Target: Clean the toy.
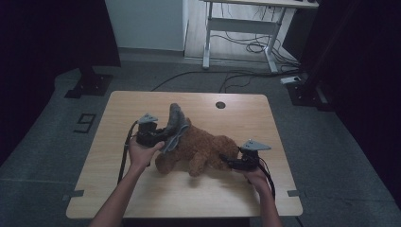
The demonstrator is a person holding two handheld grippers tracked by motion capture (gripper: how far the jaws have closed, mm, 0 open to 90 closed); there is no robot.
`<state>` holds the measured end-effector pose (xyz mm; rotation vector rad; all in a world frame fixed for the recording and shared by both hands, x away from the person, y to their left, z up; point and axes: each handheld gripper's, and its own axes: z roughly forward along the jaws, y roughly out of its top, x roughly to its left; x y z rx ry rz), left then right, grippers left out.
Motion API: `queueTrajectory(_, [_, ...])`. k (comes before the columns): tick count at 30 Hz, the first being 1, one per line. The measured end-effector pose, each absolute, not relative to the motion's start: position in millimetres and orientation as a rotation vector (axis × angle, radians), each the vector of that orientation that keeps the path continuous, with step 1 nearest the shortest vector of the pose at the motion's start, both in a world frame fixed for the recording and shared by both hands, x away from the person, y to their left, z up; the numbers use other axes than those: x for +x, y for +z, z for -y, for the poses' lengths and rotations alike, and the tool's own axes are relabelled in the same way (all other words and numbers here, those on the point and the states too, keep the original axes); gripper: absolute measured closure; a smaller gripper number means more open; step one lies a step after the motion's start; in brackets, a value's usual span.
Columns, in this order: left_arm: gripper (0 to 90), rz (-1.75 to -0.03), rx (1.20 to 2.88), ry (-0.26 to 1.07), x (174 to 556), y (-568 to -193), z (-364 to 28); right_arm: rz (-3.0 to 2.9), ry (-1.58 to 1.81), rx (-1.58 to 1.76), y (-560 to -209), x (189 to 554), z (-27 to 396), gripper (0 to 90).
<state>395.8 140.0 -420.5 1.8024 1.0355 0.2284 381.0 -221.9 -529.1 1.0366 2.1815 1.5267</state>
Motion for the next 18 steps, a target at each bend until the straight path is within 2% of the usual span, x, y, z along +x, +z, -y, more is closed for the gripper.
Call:
queueTrajectory(4, [77.7, -0.993, 1.877, 0.264, 406, -411, -108, -2.162, 1.497, 1.004, -529, 382, 219, 30.0])
queueTrajectory(9, [77.6, -1.042, 1.950, 0.220, 430, -432, -86, -2.124, 1.484, 0.983, -530, 386, 217, 31.8])
queueTrajectory(15, [77.7, -1.049, 1.922, 0.211, 429, -448, -95, -2.101, 1.460, 1.002, -529, 394, 213, 32.6])
queueTrajectory(18, [77.9, -1.052, 1.911, 0.208, 422, -456, -100, -2.090, 1.465, 1.024, -528, 394, 210, 28.6])
